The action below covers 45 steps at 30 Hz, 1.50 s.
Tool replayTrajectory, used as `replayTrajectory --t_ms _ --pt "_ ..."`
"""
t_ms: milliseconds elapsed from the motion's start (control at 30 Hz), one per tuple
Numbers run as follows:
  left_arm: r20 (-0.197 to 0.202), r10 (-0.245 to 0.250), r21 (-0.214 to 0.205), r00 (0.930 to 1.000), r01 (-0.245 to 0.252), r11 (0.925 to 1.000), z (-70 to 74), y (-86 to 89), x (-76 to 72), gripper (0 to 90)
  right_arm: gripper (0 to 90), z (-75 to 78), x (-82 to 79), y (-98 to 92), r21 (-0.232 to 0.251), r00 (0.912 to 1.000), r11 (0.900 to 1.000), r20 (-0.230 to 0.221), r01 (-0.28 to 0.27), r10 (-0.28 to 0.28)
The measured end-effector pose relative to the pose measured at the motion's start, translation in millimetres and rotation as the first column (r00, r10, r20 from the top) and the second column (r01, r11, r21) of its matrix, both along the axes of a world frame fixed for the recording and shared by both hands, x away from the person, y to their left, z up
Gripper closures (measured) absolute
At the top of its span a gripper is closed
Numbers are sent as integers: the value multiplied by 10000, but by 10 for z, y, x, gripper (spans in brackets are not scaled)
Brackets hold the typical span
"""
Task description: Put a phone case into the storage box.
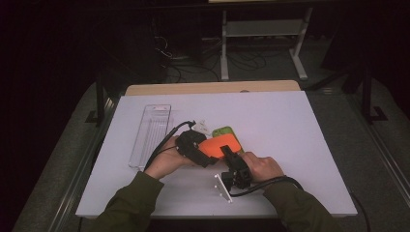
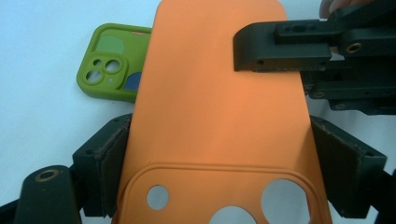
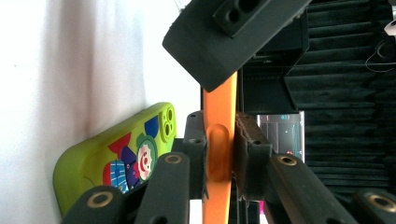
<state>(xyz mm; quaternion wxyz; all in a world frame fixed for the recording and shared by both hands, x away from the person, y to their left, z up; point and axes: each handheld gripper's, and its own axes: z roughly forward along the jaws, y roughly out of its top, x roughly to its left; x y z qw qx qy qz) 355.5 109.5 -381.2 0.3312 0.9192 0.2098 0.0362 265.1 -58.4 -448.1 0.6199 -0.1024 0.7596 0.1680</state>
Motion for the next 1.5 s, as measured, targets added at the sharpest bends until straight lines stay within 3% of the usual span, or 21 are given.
replayTrajectory --t_ms 400,500,567,700,833,1300,1433,1500 --pt "-425 16 -371 9991 -32 9993 -10 27 16 145 818 5 -27 39 74 9997 9998 88 207 -208" --pt "-281 -162 -525 9995 148 9985 -1 49 5 141 822 10 -36 41 206 9997 9996 127 217 -220" --pt "-108 -203 -476 9997 198 9987 -1 47 -3 117 825 13 -33 41 100 9997 9998 158 187 -189" --pt "-289 -221 -602 9993 203 9980 14 69 5 26 825 9 -24 34 126 9997 9997 157 193 -195" --pt "-390 -544 -918 9978 507 9945 33 95 -4 0 823 18 -22 25 170 9997 9996 132 222 -224" --pt "-272 -736 -843 9969 711 9939 138 337 18 0 820 31 44 -51 374 9982 9977 157 565 -571" --pt "-269 -662 -877 9974 636 9941 144 414 32 0 820 47 61 -91 481 9967 9956 -179 804 -796" --pt "-270 -632 -607 9976 614 9963 139 440 32 0 819 53 74 -107 584 9957 9942 -281 900 -885"
